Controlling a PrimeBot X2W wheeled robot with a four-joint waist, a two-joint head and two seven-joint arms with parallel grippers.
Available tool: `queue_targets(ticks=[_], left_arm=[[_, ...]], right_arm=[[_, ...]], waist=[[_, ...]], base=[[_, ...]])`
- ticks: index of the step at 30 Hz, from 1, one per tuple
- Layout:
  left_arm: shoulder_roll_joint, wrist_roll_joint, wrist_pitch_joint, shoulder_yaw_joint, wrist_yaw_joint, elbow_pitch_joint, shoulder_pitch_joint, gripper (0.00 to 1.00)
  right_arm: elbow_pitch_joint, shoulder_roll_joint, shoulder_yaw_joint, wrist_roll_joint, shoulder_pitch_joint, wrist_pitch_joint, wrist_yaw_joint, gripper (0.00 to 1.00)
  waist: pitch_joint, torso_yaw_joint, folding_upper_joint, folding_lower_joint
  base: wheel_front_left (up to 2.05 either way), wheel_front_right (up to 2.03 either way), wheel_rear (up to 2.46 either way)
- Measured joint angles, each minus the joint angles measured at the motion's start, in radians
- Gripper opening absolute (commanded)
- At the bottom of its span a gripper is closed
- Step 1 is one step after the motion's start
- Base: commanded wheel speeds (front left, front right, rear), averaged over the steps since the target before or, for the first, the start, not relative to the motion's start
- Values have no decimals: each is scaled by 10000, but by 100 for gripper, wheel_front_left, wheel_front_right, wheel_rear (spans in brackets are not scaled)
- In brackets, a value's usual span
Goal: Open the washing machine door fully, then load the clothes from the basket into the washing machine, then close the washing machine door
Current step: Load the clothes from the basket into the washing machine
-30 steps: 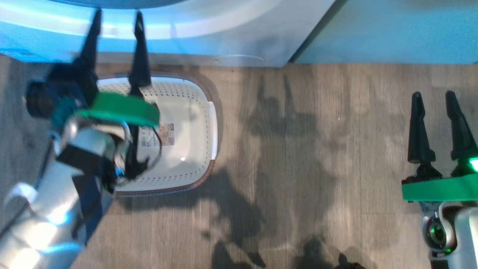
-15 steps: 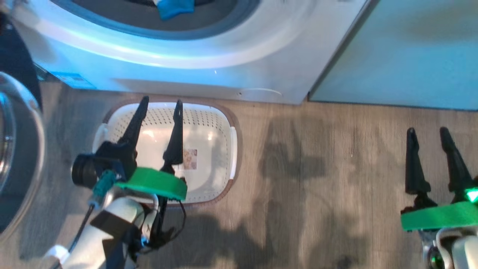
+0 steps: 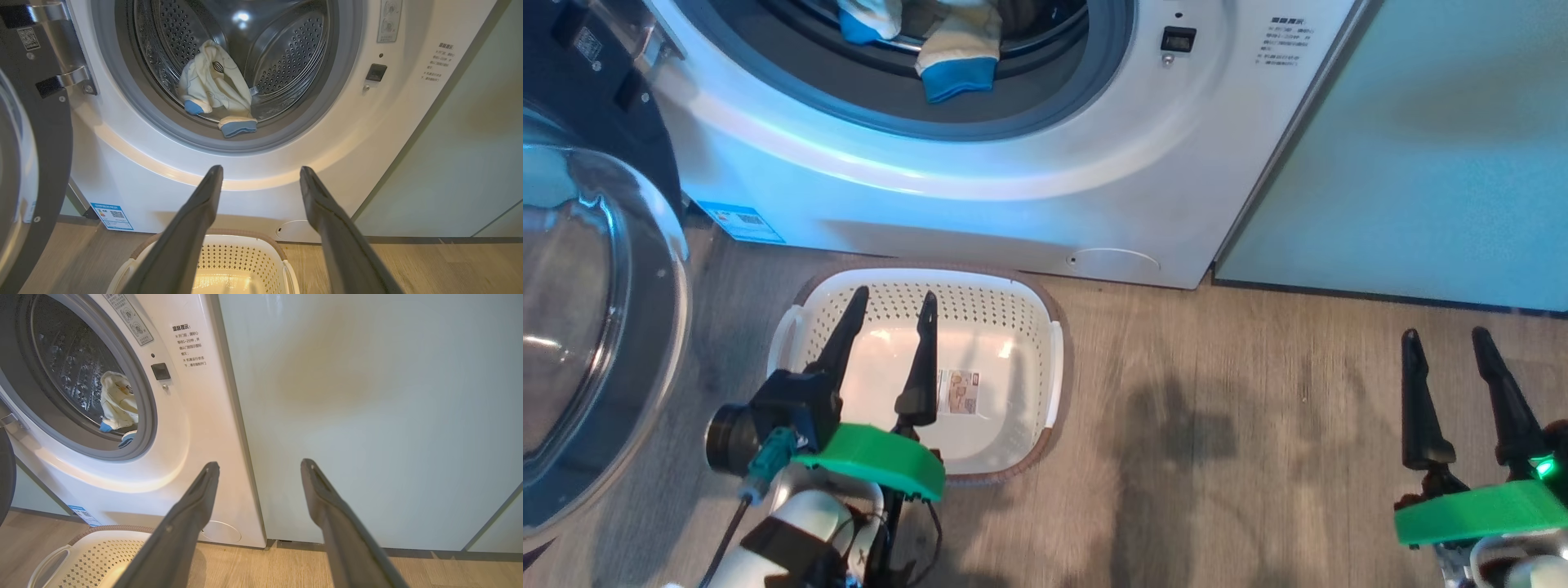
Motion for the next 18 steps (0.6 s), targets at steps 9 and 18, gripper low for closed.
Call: queue_targets(ticks=[9, 18], left_arm=[[-146, 2, -4, 38, 0, 82, 298, 100], [-251, 13, -4, 199, 0, 150, 340, 100]], right_arm=[[-10, 0, 0, -69, 100, 13, 0, 100], [-75, 0, 6, -86, 278, 17, 0, 100]], waist=[[-272, 70, 0, 1], [-202, 64, -1, 1]], base=[[0, 0, 0], [0, 0, 0]])
